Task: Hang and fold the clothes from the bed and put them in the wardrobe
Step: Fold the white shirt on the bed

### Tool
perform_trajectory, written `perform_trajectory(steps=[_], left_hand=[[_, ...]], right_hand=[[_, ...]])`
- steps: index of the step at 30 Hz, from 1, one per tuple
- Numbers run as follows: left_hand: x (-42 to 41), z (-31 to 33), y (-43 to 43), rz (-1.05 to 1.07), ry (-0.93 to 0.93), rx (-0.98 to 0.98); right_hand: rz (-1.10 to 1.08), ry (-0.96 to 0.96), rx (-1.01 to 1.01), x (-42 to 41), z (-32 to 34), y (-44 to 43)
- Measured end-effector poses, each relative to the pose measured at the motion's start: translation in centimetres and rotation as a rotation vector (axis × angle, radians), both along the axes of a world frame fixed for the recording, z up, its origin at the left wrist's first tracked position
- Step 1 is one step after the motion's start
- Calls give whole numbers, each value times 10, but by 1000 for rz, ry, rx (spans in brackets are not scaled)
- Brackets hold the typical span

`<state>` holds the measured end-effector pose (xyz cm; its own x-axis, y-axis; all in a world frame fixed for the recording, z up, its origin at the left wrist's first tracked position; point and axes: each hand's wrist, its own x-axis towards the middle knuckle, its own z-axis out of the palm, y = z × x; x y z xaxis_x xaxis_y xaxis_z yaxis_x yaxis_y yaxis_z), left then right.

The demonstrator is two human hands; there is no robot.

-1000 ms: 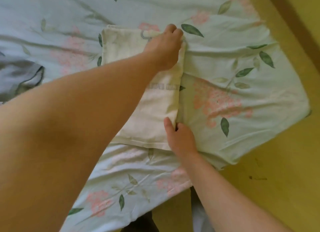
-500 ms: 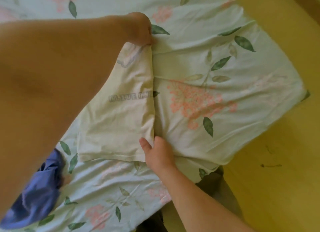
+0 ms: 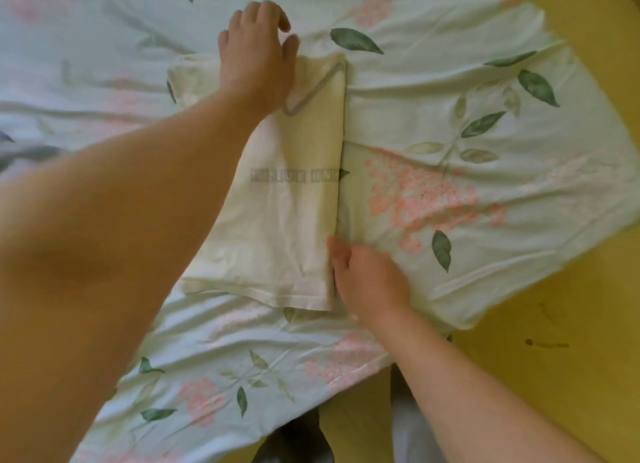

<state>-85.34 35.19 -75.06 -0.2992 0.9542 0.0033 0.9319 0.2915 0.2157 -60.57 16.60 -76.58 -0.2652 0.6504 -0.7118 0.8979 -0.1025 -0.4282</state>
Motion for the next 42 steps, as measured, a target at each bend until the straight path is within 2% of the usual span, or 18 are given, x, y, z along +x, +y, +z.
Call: perform_trajectory(steps=[3,8,10,15,20,26,30,35,37,42], left_hand=[[-58,3,-81,18,113,49],[-134,-9,-219,-87,274,-119],[-143,-19,-244,-167,313,-150],[-140,-38,-241,-518,360,4],[-159,-35,-221,-809,432,-17],[-149,-25,-222,-1144,398,-90],[-132,-8,-261,-1106,277,-70],[-94,10,-321,-1003,-28,-151],[-77,9,-340,-948,-101,-191],[-62,2,-347,-888,-126,-265]], right_hand=[[90,55,422,19,-6,29],[446,171,971,6,-32,53],[544,202,1089,-2,-43,61],[809,238,1201,-16,-57,65],[974,254,1193,-20,-53,62],[1168,334,1149,-19,-47,60],[1242,414,1114,-7,-35,51],[1350,517,961,25,-21,25],[1370,497,892,39,-22,12],[1428,360,796,44,-25,-3]])
